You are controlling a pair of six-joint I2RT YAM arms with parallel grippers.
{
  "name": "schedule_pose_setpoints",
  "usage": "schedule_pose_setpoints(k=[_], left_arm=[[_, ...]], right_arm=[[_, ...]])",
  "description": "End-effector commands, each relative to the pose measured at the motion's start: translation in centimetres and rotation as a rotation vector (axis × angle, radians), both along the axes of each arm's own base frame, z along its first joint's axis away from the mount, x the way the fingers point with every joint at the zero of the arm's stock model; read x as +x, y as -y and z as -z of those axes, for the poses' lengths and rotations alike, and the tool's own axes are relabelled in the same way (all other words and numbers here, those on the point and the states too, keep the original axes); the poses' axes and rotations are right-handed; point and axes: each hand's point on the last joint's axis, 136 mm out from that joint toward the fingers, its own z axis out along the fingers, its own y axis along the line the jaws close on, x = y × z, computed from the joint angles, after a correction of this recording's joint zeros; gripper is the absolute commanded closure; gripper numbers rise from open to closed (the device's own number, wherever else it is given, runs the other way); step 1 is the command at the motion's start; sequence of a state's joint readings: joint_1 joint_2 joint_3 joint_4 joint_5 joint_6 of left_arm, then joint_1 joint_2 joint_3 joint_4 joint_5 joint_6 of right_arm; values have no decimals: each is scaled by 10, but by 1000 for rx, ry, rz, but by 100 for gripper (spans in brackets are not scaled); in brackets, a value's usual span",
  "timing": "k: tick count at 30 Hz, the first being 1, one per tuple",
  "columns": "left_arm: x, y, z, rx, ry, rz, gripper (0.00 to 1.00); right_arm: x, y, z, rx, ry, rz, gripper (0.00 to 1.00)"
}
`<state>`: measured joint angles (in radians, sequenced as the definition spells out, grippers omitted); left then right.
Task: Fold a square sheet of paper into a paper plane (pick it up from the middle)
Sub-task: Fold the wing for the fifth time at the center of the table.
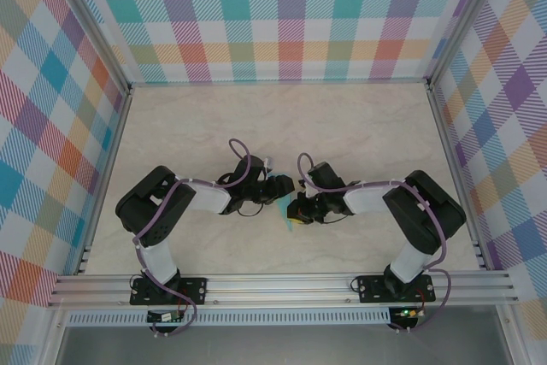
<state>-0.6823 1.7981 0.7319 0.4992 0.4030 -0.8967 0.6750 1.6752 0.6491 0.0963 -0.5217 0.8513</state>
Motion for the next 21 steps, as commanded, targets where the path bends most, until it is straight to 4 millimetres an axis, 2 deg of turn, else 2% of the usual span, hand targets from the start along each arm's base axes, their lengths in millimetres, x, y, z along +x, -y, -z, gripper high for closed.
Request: schedule_pose_setpoints(k=[1,5,13,21], left_arm=[[-9,-9,27,74,-70,-3,47],[-10,-10,28,77,-74,-4,47],[-10,-11,30,84,-78,-6,47],[-10,-10,31,85,-81,-5,47]], right_arm=[[-19,7,15,-31,-70,-39,89],[-23,10,19,-43,-86,-32,88],[-26,10,8,-29,-79,-36,87],[-33,11,14,-38,-103,-38,87]])
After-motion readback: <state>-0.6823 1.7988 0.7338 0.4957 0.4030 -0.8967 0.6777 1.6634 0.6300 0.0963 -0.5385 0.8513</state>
